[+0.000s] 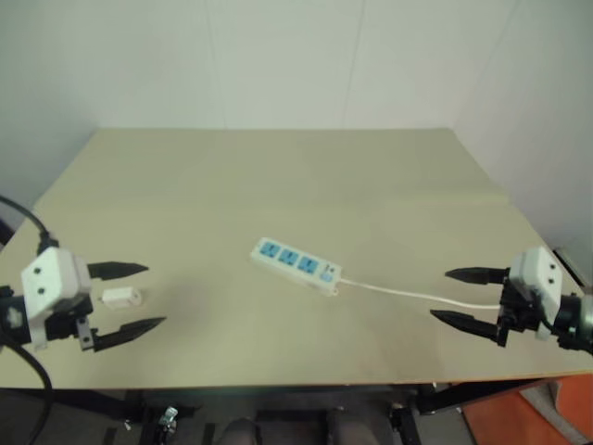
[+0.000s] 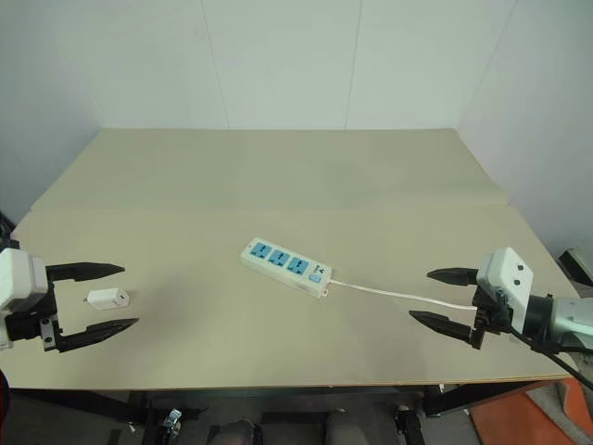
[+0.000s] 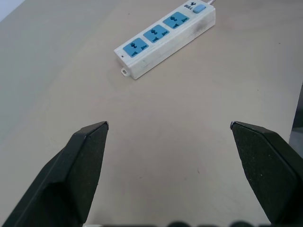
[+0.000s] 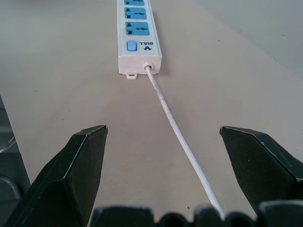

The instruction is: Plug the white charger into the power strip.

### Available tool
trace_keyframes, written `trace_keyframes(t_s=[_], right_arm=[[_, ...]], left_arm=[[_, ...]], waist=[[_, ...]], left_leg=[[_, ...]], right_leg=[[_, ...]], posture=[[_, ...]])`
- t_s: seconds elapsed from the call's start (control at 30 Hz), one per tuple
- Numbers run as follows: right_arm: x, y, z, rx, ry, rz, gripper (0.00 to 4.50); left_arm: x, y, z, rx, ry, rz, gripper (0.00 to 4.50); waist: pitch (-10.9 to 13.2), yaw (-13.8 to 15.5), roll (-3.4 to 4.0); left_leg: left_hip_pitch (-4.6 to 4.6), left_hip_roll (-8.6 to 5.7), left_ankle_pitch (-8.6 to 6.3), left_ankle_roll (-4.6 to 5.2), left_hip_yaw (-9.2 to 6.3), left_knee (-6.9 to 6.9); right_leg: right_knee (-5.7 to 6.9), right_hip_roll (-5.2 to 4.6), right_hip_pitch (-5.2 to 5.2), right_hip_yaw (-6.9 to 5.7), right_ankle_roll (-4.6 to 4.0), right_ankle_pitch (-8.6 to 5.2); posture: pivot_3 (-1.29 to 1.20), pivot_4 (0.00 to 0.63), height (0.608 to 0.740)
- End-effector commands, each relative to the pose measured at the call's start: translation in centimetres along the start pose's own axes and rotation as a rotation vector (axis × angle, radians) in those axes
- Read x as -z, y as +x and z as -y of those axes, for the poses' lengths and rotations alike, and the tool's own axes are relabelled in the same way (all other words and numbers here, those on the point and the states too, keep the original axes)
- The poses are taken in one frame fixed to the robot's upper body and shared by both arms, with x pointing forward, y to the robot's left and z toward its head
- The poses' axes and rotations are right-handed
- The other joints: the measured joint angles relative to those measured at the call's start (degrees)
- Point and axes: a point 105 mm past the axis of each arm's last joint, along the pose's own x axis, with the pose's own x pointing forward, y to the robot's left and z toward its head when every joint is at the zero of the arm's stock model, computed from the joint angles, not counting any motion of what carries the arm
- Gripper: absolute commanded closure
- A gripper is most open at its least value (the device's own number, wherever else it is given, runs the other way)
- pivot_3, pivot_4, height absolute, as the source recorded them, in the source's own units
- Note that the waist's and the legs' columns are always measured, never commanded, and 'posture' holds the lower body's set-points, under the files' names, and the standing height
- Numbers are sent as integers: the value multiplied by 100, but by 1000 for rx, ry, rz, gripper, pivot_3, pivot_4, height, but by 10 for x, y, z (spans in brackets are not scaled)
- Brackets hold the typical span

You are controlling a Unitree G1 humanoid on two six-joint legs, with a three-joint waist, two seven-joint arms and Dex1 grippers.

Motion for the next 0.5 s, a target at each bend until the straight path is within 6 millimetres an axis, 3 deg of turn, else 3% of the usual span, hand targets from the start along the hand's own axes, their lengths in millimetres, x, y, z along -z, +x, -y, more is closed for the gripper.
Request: trace_keyframes(t_s=[0.03,0.27,0.5], right_arm=[[-12,3,1,9,-56,32,39],[-11,31,-6,-29,-30,111,39],[-9,76,-8,-26,32,248,39]], left_arm=[[-4,0,-2,9,32,-4,0],[8,-1,-19,4,85,-126,0],[2,12,-24,53,109,-67,0]], waist=[[0,1,0],[0,-9,0],[0,-9,0]], left_leg=[[0,0,0,0,0,0],[3,1,0,0,0,0],[-1,0,0,0,-2,1]], right_leg=[[0,0,0,0,0,0],[2,3,-1,1,0,0],[4,2,-3,0,-1,3]], posture=[[0,150,740],[0,150,740],[0,150,740]])
